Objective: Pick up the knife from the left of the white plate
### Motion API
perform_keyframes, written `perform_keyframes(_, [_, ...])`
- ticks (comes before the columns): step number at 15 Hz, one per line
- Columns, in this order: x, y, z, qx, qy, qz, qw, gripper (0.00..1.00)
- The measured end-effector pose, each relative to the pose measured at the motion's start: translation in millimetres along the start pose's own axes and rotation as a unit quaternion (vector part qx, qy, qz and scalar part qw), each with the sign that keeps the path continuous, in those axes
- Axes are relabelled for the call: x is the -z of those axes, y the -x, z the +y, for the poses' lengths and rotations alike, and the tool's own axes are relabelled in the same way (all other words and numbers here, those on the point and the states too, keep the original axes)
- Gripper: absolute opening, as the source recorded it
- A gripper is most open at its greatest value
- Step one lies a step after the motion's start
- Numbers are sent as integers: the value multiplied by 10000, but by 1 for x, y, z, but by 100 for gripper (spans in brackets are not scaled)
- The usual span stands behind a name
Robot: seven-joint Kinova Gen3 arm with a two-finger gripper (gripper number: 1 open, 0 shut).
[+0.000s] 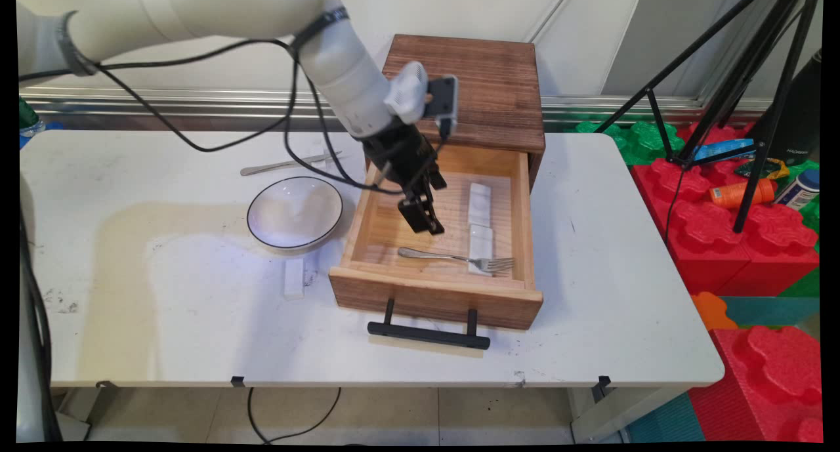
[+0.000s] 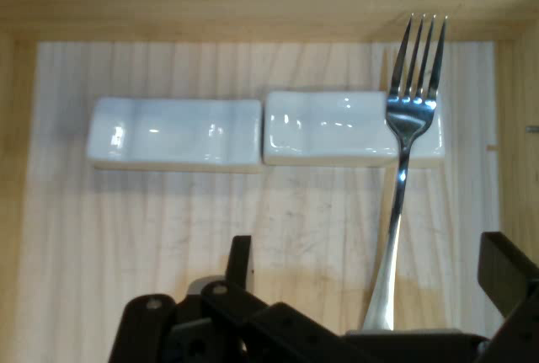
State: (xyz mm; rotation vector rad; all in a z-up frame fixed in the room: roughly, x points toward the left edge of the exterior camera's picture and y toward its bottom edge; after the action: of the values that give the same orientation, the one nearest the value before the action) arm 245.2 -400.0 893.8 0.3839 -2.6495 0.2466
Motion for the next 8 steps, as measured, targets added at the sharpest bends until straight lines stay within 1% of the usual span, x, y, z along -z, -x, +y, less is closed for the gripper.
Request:
perform_keyframes(3, [36,12,-2,214,-133,253,9994,100])
perform_keyframes(5, [62,26,-4,356,-247,405,9982,100])
perform_keyframes(8, [92,44,-6,473,-367,533,9968,100])
